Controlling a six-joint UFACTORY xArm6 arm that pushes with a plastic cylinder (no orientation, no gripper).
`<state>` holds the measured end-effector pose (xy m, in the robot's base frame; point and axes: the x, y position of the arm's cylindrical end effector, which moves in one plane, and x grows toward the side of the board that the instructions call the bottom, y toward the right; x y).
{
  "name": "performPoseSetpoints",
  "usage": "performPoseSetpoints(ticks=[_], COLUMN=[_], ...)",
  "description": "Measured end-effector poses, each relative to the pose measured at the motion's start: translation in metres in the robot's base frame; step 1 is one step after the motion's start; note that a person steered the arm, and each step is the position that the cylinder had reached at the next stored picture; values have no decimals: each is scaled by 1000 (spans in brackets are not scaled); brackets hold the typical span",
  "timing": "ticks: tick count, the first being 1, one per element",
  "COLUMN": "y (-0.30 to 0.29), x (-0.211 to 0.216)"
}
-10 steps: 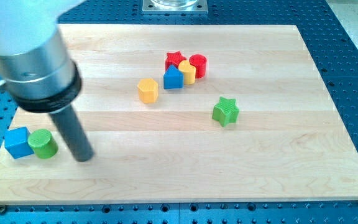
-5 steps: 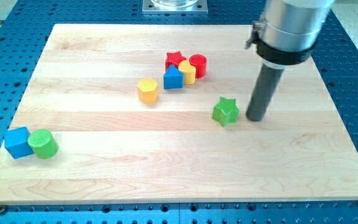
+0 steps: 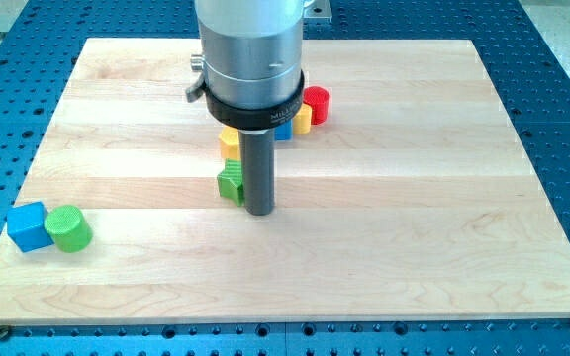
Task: Move the green star into the cube and green circle
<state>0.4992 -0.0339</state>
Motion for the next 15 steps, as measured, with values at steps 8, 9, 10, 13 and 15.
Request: performPoseSetpoints(ticks=[8, 9, 10, 13, 15], y=[-108, -109, -140, -157, -175], x=[-9, -29, -50, -91, -57])
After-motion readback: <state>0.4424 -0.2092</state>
